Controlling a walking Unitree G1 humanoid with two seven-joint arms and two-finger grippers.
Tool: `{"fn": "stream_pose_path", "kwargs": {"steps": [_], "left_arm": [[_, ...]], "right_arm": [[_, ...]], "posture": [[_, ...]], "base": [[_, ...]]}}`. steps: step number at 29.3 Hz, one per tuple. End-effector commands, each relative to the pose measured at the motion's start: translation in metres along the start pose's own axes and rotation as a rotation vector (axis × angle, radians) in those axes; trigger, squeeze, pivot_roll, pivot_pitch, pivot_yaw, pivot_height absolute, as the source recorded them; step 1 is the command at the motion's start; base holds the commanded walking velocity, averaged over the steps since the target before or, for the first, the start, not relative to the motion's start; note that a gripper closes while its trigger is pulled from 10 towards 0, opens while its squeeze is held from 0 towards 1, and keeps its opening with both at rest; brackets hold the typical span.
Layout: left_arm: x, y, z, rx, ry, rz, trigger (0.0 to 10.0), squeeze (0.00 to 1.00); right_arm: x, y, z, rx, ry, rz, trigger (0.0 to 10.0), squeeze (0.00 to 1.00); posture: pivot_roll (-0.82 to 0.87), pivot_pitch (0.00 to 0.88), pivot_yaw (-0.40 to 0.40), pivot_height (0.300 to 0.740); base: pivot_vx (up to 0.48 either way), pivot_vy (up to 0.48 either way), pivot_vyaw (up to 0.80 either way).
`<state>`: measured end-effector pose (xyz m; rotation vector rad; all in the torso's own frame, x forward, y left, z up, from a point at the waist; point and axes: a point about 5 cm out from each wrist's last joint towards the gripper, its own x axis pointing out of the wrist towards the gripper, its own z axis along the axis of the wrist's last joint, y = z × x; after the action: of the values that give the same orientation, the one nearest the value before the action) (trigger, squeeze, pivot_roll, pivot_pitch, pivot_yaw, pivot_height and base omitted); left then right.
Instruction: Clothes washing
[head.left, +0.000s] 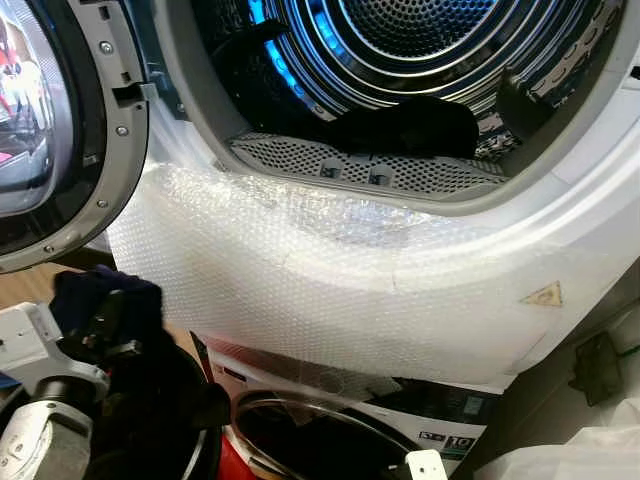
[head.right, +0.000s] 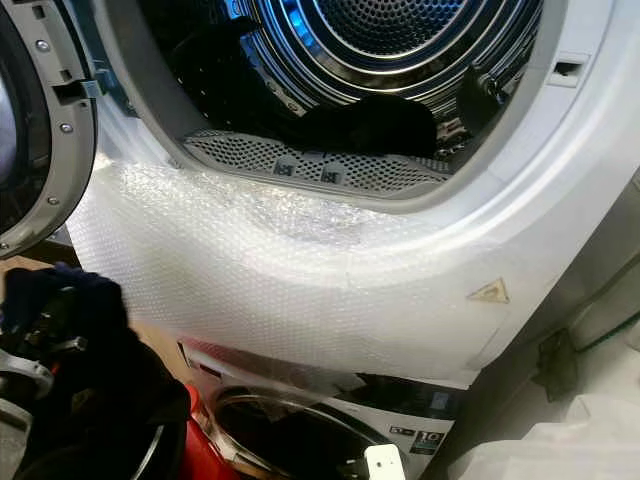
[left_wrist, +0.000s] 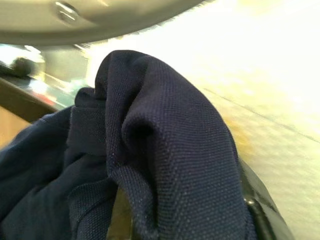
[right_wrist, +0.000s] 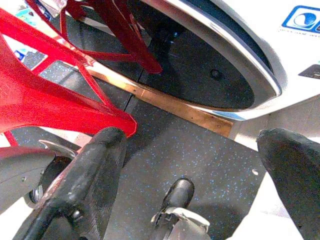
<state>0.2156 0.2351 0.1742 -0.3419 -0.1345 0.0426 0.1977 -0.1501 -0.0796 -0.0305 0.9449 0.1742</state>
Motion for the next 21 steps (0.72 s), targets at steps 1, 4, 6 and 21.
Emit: {"fn": "stream_pose_path", "kwargs": {"steps": [1,4,6,21], "left_arm": [[-0.002,-0.036,0.010,-0.007,0.008,-0.303,0.0,0.00],[-0.004,-0.052,0.012,-0.003,0.043,-0.459,0.0,0.00],[-0.006,-0.061,0.013,0.015,0.074,-0.553,0.0,0.00],[0.001,-0.128,0.025,0.336,0.244,-1.284,0.0,0.00]], "right_arm": [[0.001,0.004,0.002,-0.005,0.002,0.011,10.0,0.00],[0.001,0.003,0.003,-0.011,0.000,0.012,10.0,0.00],[0.001,0.002,0.004,-0.009,-0.003,0.010,10.0,0.00],[0.002,0.006,0.005,0.032,-0.020,0.003,10.0,0.00]], "posture": [[0.32,0.000,-0.006,0.740],[0.31,0.000,-0.007,0.740],[0.31,0.000,-0.006,0.740],[0.28,0.000,0.022,0.740]], "base": [[0.000,0.000,0.00],[0.000,0.000,0.00],[0.000,0.000,0.00],[0.000,0.000,0.00]]}}
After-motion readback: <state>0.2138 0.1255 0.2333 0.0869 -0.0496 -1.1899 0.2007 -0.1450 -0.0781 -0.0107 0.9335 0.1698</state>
